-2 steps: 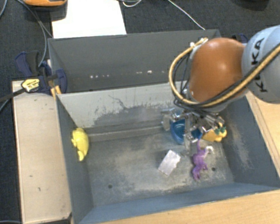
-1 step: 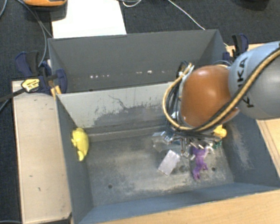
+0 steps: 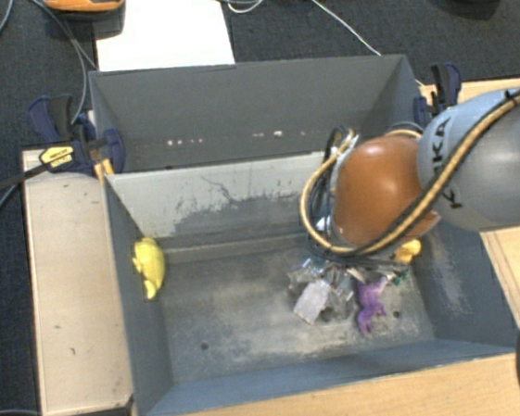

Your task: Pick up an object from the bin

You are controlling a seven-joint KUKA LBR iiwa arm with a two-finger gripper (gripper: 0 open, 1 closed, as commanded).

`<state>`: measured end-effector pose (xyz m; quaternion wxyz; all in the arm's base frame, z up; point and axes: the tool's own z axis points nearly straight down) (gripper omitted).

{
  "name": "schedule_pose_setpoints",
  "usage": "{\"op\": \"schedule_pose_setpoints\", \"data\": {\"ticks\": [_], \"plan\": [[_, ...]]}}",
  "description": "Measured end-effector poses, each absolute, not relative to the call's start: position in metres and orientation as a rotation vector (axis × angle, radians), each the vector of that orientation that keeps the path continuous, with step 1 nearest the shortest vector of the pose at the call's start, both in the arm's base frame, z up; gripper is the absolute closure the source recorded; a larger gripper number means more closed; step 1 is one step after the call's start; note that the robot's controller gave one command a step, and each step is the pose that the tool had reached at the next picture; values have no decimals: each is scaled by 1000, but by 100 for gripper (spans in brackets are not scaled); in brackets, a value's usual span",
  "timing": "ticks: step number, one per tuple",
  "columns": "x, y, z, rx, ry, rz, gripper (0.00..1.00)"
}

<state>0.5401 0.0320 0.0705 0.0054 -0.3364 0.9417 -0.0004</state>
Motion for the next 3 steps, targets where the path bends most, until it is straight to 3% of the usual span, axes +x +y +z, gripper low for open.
{"op": "schedule_pose_setpoints", "data": {"ticks": [2,3], "plan": [[540,32,73,-1051,2948,-1,100],[539,32,86,-1049,2951,1,100]]}}
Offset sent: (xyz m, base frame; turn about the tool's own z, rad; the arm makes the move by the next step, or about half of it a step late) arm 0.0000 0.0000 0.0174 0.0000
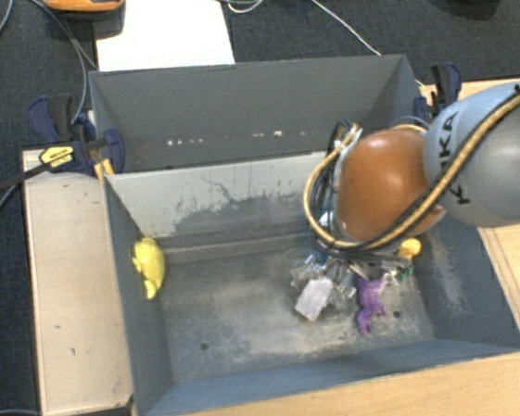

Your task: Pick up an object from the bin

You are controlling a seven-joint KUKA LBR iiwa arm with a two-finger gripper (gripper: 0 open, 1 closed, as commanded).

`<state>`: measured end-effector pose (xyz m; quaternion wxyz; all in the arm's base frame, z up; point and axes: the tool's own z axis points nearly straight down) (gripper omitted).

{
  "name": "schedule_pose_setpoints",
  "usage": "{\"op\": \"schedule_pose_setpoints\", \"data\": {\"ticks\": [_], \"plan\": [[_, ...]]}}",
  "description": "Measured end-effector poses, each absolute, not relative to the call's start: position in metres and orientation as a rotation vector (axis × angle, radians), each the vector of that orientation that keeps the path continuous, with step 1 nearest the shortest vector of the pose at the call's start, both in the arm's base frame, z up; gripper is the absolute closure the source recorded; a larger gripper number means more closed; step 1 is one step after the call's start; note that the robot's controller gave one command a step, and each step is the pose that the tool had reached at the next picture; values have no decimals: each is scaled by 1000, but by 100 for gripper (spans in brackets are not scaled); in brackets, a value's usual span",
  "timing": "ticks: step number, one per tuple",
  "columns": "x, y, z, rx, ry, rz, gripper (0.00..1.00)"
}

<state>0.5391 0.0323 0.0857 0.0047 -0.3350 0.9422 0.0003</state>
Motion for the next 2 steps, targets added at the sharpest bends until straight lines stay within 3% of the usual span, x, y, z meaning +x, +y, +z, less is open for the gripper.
{"op": "schedule_pose_setpoints", "data": {"ticks": [2], "plan": [[540,32,105,-1045,2948,-1,100]]}}
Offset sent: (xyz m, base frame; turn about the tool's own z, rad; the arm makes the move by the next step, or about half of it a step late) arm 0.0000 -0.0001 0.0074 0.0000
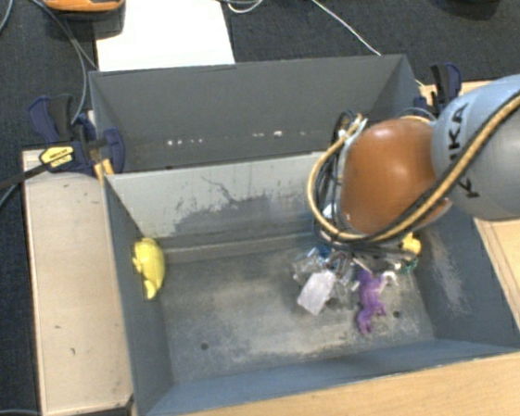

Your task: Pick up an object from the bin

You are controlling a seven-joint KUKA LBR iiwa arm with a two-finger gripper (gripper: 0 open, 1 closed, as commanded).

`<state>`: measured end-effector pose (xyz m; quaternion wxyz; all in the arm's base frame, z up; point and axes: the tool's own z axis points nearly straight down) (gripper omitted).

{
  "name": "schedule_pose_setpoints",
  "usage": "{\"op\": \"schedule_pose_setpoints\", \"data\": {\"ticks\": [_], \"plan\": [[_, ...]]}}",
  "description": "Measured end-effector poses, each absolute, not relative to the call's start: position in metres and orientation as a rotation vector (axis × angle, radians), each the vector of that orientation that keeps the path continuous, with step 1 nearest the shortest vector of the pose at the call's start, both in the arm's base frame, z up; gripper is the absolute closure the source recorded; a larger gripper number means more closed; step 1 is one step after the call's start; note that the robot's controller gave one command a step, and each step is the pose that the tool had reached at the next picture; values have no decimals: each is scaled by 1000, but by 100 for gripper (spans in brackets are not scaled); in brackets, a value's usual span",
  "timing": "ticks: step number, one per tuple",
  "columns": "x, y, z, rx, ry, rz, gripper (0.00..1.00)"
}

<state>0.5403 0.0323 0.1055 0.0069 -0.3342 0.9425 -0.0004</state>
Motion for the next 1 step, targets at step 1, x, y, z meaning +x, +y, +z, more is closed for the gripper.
{"op": "schedule_pose_setpoints", "data": {"ticks": [1], "plan": [[541,32,113,-1042,2947,-1,100]]}}
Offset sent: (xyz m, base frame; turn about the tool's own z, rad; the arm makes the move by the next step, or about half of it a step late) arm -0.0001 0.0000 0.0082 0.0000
